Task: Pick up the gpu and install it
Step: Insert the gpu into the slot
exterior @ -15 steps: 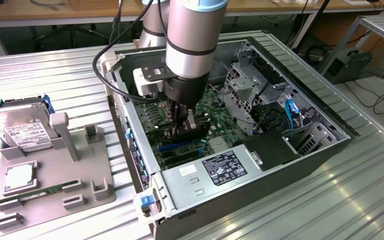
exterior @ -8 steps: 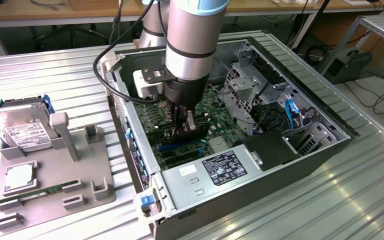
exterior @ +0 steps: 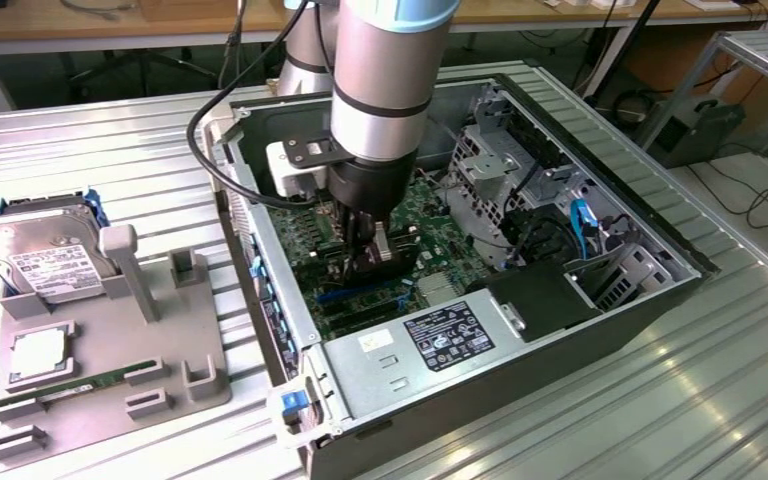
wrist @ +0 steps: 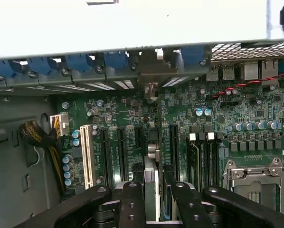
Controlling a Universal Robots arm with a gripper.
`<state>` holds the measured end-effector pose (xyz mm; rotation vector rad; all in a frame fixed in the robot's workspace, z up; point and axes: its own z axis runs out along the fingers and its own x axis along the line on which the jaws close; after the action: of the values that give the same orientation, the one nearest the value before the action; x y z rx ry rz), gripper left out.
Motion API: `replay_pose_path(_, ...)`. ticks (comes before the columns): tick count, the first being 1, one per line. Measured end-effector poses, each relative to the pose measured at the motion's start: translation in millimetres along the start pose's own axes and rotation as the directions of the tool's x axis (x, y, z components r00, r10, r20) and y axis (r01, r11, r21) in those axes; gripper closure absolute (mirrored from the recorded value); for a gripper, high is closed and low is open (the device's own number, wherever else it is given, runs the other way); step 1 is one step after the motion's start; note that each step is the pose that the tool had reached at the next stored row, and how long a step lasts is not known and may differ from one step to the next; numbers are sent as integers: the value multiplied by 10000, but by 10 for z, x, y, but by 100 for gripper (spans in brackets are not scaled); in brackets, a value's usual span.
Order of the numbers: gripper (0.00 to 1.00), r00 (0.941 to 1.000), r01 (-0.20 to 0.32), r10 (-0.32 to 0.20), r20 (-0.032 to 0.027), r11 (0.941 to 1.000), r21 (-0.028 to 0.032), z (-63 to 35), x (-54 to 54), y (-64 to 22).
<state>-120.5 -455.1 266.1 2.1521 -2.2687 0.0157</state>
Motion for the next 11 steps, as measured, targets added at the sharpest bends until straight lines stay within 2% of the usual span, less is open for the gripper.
replay_pose_path(5, 73, 9993, 378, -378, -7, 9993, 5, 5, -26, 2)
replay_pose_path(11, 73, 9991, 413, -413, -10, 9991, 6, 25, -44, 3)
